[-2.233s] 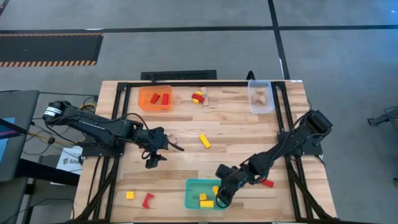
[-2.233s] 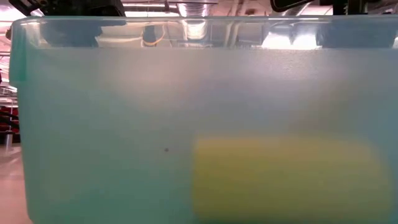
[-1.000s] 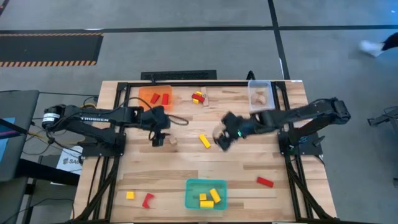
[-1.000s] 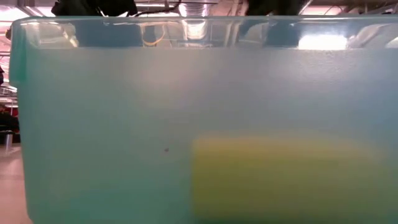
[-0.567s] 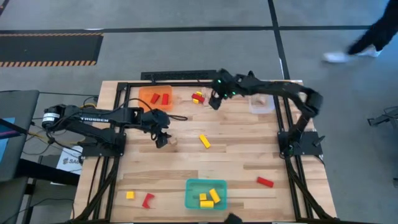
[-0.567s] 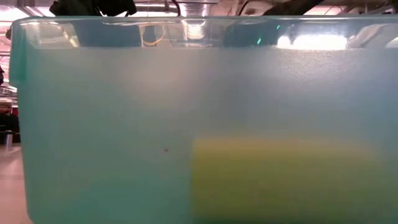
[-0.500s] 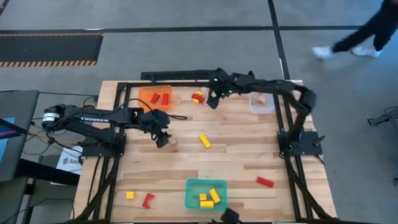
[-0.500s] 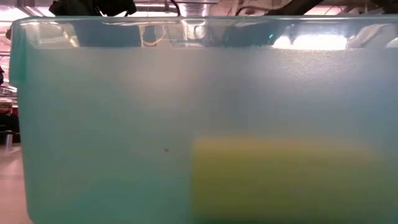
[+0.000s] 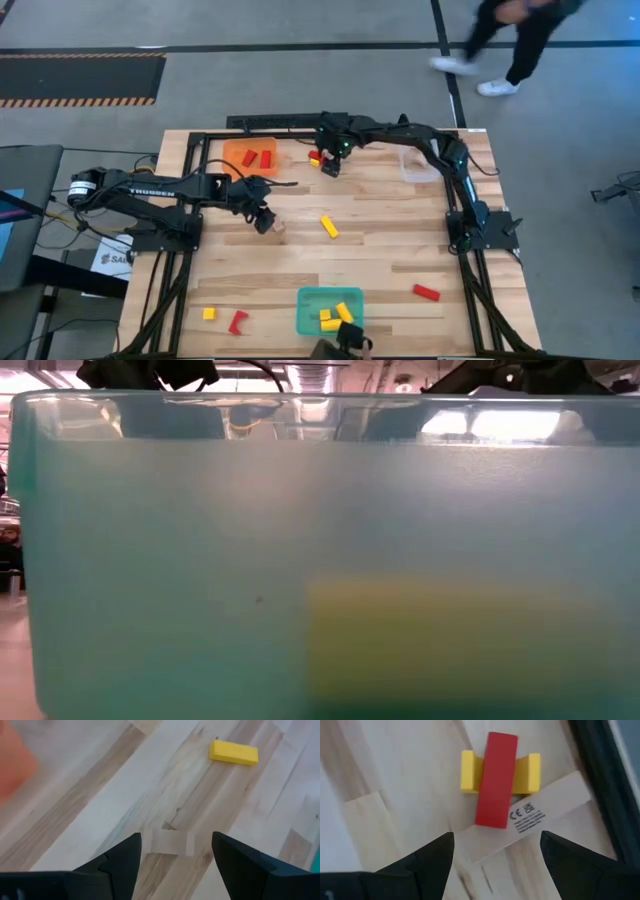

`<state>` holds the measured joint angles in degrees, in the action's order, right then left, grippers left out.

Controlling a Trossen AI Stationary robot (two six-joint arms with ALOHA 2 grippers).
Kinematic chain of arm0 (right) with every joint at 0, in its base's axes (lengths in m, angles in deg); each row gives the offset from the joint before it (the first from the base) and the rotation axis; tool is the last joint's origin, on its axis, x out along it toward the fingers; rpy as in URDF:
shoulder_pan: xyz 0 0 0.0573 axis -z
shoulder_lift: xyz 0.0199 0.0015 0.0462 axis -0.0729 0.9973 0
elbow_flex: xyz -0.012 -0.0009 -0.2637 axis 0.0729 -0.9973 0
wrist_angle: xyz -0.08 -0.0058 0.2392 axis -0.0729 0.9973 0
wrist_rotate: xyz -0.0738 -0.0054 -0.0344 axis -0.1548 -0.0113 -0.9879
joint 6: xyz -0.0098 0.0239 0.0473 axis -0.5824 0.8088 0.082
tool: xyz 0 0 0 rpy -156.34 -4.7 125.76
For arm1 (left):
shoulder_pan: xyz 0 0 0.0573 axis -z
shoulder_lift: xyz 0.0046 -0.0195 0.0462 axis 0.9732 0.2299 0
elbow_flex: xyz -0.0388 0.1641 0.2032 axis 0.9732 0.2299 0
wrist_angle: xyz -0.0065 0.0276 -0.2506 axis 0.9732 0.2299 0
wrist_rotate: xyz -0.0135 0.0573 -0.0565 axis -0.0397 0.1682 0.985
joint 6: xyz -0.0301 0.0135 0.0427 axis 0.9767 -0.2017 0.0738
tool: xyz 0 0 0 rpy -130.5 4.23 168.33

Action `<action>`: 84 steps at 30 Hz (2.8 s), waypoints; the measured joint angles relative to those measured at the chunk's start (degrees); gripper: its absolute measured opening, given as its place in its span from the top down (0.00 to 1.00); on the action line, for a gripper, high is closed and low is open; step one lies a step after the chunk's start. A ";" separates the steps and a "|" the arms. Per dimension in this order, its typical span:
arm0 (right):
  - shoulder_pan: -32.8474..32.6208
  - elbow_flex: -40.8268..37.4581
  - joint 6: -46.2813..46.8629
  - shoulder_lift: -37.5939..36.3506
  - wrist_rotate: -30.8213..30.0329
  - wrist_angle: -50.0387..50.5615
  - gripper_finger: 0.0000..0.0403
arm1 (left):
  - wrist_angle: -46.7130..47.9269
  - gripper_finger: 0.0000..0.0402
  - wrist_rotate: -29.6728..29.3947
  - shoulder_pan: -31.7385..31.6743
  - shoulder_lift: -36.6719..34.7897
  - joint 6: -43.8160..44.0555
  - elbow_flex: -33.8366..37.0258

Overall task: Sort & place blocks by color
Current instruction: Put the yellow block into the blue bin

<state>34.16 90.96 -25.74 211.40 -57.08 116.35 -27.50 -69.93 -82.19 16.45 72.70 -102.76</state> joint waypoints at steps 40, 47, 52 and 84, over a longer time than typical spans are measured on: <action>10.69 -24.42 13.30 -37.52 4.03 12.95 0.22 | 4.58 0.43 4.83 -24.91 47.09 -11.84 -44.00; 10.67 -25.52 11.42 -37.58 4.13 12.50 0.22 | 16.21 0.43 4.67 -24.13 57.55 -8.19 -60.23; 10.67 -25.52 11.31 -37.58 4.97 11.90 0.22 | 20.49 0.43 3.46 -24.13 60.87 -4.92 -64.00; 9.63 -25.52 11.42 -37.54 5.19 10.77 0.22 | 20.56 0.75 9.67 -27.51 66.29 -5.18 -65.44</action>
<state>43.79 65.45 -14.32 173.86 -51.89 127.13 -6.94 -60.26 -109.70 82.74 67.52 -168.20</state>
